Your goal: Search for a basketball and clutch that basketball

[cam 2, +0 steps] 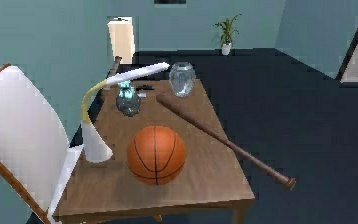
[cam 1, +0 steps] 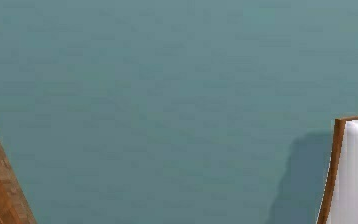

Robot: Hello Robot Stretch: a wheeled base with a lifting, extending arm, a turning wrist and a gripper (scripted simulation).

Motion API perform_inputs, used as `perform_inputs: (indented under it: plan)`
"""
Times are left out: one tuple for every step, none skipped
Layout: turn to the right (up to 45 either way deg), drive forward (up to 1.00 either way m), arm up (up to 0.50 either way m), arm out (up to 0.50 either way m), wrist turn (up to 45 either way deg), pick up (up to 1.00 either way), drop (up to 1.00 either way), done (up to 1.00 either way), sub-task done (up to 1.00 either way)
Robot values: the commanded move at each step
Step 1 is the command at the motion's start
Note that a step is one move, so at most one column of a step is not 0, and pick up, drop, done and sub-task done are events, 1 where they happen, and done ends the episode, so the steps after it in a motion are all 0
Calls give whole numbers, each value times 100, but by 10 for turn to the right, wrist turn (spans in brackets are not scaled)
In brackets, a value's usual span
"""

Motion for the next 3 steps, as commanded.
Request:
perform_inputs:
  plan:
    - [0, 0, 50, 0, 0, 0, 0, 0, 0]
    - [0, 0, 38, 0, 0, 0, 0, 0, 0]
    - [0, 0, 0, 22, 0, 0, 0, 0, 0]
